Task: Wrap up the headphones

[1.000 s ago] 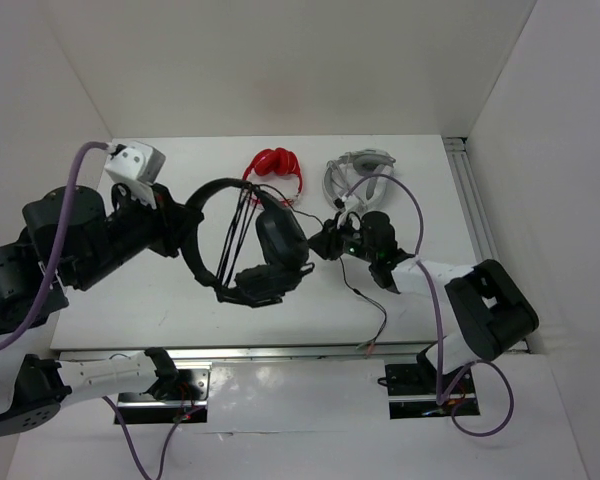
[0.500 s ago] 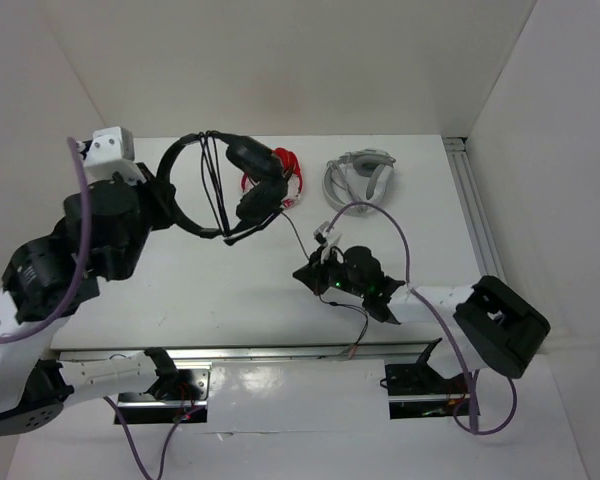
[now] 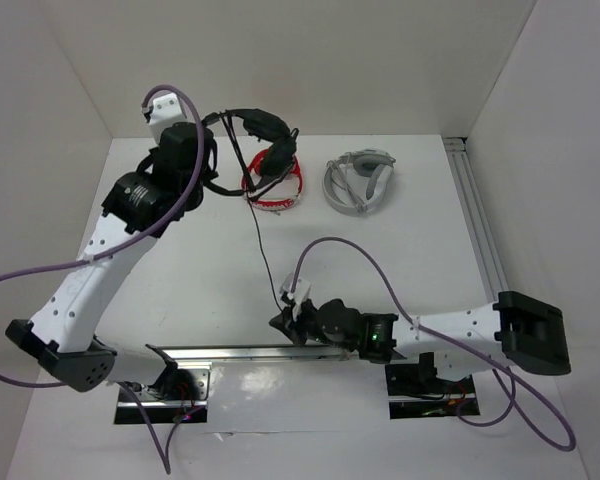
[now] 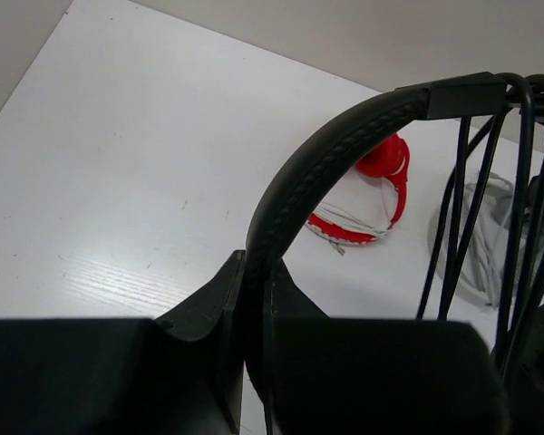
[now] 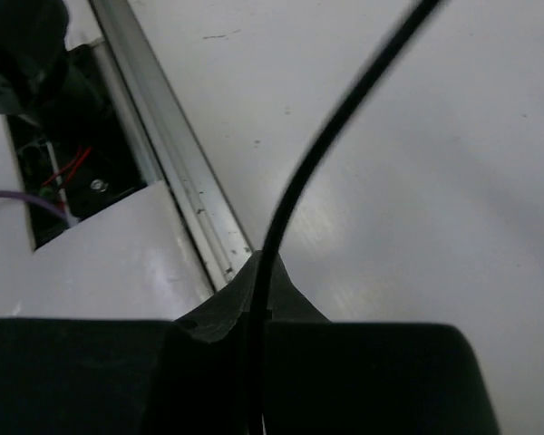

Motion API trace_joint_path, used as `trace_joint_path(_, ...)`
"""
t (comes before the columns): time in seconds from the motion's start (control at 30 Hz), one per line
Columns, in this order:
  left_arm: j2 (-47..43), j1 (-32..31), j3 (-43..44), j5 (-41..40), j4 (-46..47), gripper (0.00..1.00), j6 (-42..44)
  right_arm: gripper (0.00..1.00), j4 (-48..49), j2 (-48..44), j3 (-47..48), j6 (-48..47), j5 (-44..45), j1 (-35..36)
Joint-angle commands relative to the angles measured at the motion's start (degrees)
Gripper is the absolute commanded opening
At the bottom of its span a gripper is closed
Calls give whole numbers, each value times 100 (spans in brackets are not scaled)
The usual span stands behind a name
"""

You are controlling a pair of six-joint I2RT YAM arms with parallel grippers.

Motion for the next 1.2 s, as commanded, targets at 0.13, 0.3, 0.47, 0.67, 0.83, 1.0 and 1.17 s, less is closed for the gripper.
trace_joint_path(0.13, -19, 1458, -766, 1023, 1315, 0, -65, 0, -600, -665, 543, -350, 1581, 1765)
trace_joint_path(0.3, -143, 1760, -1332, 994, 1615, 0, 224, 0, -1109, -612, 1173, -570, 2126, 2171)
trace_joint_path(0.47, -169, 1356, -1639, 591, 1553, 0, 681, 0, -1715, -419, 1948, -1167, 2391, 2313)
trace_joint_path(0.67, -574, 283, -2000, -509, 1212, 0, 561, 0, -2323, -103, 2985, -1528, 2172, 2076)
trace_joint_path(0.83, -311, -86, -1772, -1187, 587, 0, 383, 0, -2490, 169, 3793, -1844, 1566, 2076)
trace_joint_path(1.0, -503, -201, -1956, -863, 639, 0, 839, 0, -3164, 100, 4339, -2371, 2310, 2023)
trace_joint_path(1.17, -1004, -201, -2457, 460, 991, 0, 1832, 0, -4167, -119, 5041, -3004, 2926, 1655)
